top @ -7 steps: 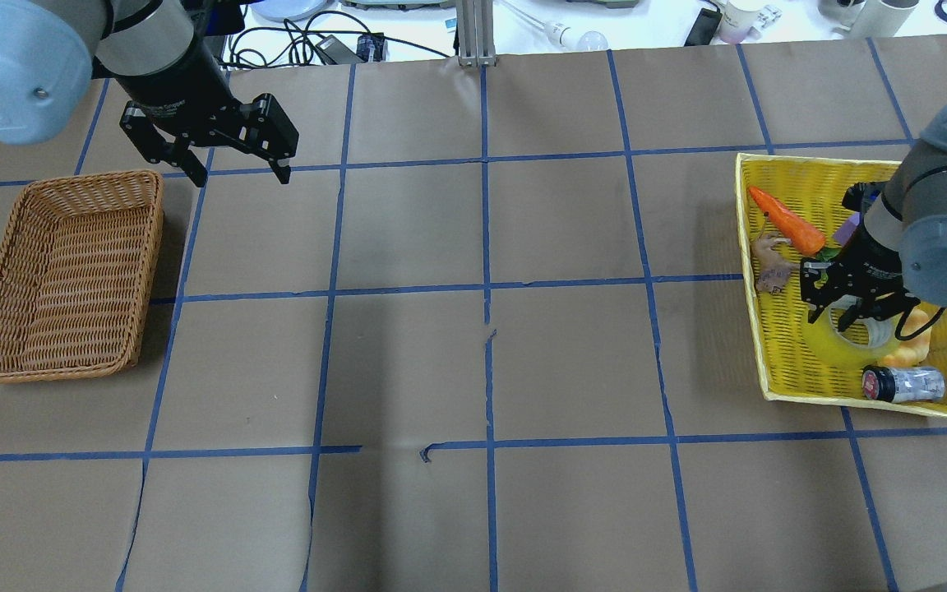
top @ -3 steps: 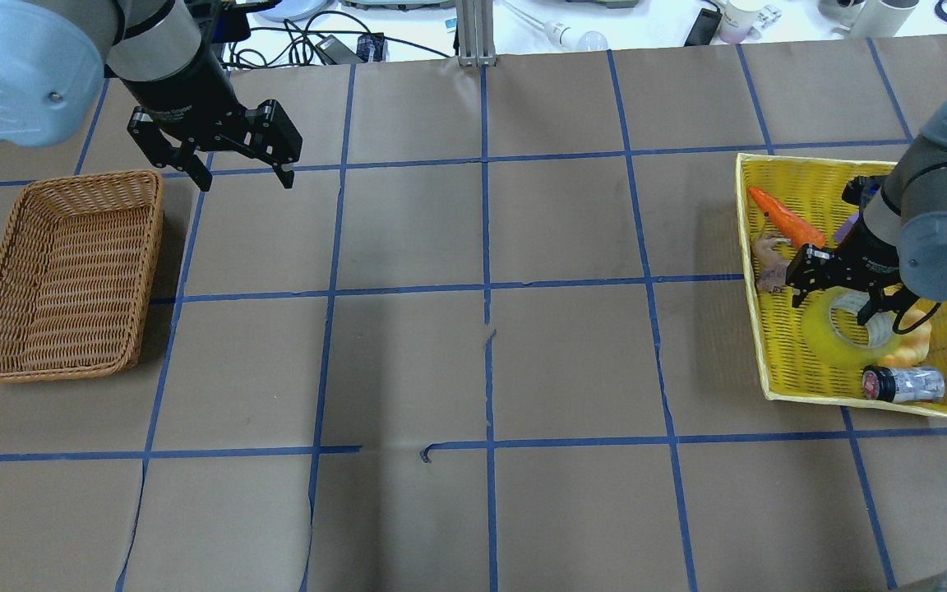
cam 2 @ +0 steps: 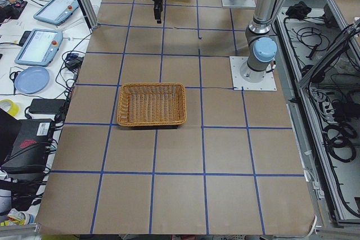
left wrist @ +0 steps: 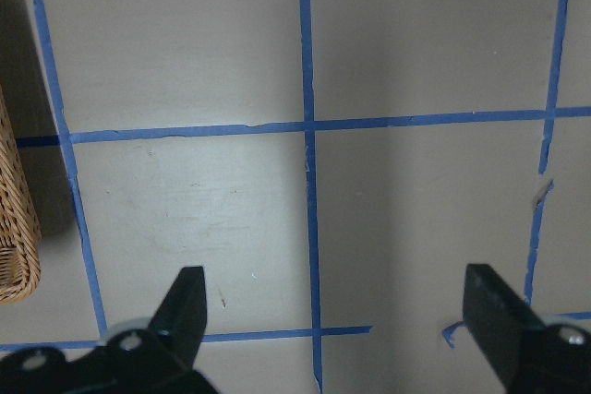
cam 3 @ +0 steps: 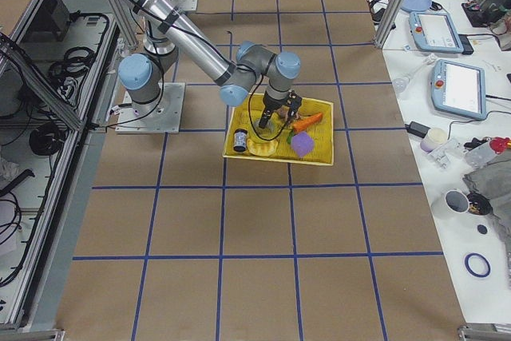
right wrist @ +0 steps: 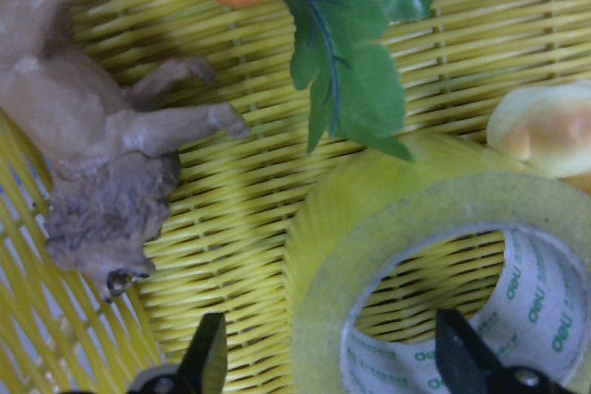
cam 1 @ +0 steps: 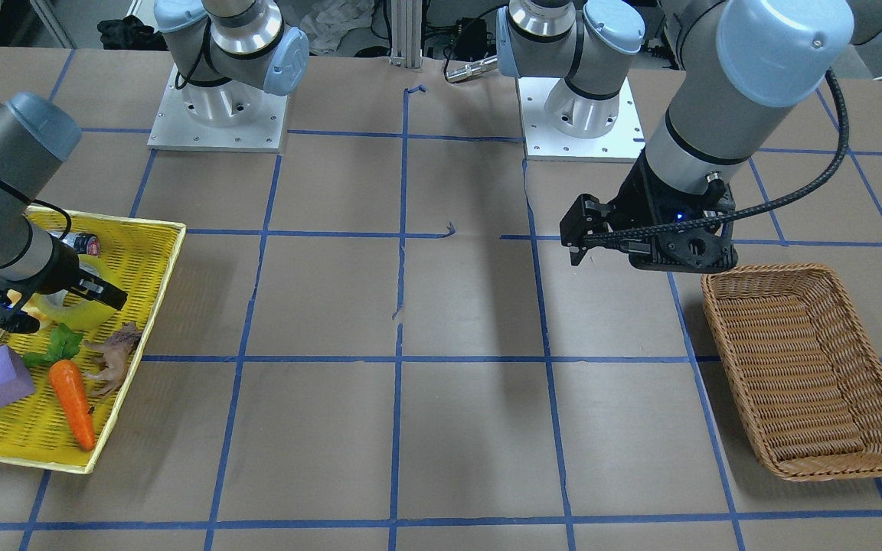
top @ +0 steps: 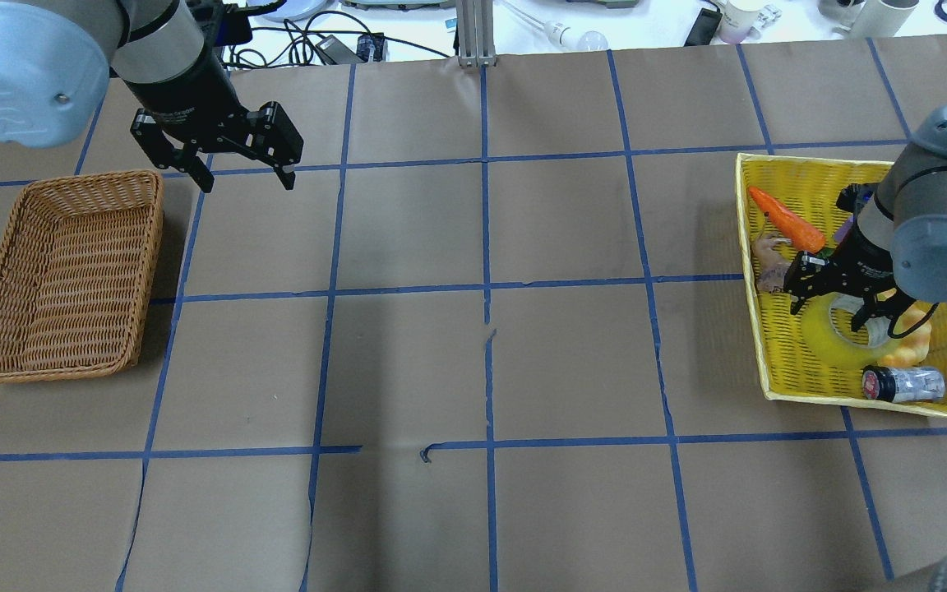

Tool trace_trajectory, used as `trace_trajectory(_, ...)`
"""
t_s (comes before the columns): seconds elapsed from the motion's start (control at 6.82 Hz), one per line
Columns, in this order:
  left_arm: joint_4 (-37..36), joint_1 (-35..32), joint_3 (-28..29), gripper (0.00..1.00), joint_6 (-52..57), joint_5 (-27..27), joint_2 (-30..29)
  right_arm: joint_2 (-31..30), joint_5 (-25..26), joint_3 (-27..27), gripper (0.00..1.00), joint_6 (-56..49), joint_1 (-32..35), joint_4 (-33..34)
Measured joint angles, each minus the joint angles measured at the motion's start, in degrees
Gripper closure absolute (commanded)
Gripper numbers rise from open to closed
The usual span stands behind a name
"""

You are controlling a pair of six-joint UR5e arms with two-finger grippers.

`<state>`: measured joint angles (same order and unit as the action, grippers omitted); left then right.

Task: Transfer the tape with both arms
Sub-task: 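Close the right gripper on the rim of the clear tape roll, then lift the tape roll out and set it on the table center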

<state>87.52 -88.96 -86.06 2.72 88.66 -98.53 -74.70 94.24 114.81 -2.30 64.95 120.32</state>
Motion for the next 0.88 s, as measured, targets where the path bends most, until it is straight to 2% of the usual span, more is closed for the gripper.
trace_trajectory(0.59,-0.1,0.1,-0.6,0.00,0.0,0.1,-0.1,-0.9,-0.6,-0.8,1.00,0.1,0.2,-1.3)
trace_trajectory(0.88,0.0,0.1,-0.7,0.00,0.0,0.2,-0.1,-3.3,-1.4,-3.7,1.00,0.2,0.9,-6.7)
